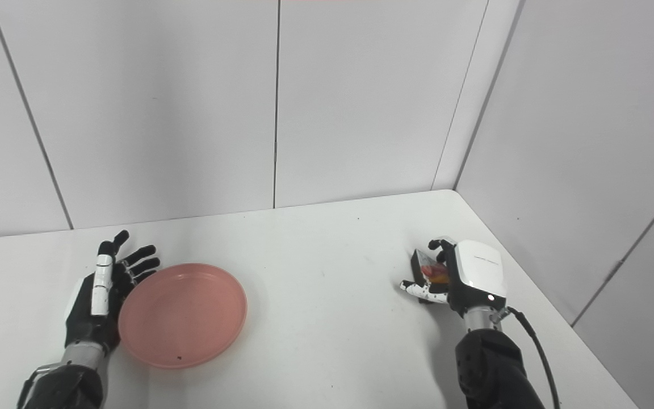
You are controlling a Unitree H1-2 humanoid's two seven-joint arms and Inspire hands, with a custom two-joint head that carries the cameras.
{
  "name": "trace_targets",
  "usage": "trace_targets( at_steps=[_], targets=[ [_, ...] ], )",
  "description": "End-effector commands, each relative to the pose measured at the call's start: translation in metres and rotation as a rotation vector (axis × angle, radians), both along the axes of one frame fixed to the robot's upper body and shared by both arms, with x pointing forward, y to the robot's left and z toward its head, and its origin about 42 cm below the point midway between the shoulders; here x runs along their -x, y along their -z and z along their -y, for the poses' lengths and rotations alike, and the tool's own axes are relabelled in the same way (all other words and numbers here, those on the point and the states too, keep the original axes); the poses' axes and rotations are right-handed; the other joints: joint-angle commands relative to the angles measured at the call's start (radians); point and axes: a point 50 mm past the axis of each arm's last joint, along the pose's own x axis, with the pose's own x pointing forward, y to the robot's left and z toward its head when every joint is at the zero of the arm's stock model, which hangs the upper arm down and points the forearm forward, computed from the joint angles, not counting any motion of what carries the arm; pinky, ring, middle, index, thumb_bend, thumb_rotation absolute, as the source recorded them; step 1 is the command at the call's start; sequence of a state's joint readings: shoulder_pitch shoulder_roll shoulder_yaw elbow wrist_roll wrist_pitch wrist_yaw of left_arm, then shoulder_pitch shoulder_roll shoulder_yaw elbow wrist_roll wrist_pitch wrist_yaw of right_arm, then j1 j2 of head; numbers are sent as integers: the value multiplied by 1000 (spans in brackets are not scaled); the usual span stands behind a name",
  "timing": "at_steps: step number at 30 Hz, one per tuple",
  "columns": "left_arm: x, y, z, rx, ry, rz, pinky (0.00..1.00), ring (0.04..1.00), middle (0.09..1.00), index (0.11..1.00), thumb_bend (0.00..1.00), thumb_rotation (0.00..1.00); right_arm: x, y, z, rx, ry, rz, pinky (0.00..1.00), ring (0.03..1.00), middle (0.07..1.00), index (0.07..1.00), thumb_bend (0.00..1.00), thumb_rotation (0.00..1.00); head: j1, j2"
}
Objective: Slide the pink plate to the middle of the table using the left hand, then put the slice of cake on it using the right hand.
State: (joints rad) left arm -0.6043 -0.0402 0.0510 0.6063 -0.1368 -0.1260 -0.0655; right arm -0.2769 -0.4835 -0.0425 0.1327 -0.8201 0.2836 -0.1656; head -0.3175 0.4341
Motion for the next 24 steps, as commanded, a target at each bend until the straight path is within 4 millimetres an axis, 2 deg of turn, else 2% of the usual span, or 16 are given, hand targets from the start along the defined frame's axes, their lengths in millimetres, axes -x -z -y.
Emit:
trace_targets(
  at_steps=[1,11,24],
  targets=[
    [2,4,3,-6,20,-34,729,737,766,925,685,996,-5,-22,5,45,-9,61,351,446,559,616,876,424,1,1],
    [2,5,4,-12,28,-38,729,731,769,926,669,1000,-3,-18,6,40,-26,26,393,485,584,608,899,459,3,7],
    [2,6,5,-19,38,-48,724,730,770,923,675,1000,-2,-15,9,36,-34,10,378,464,564,611,902,447,5,9]
  ],
)
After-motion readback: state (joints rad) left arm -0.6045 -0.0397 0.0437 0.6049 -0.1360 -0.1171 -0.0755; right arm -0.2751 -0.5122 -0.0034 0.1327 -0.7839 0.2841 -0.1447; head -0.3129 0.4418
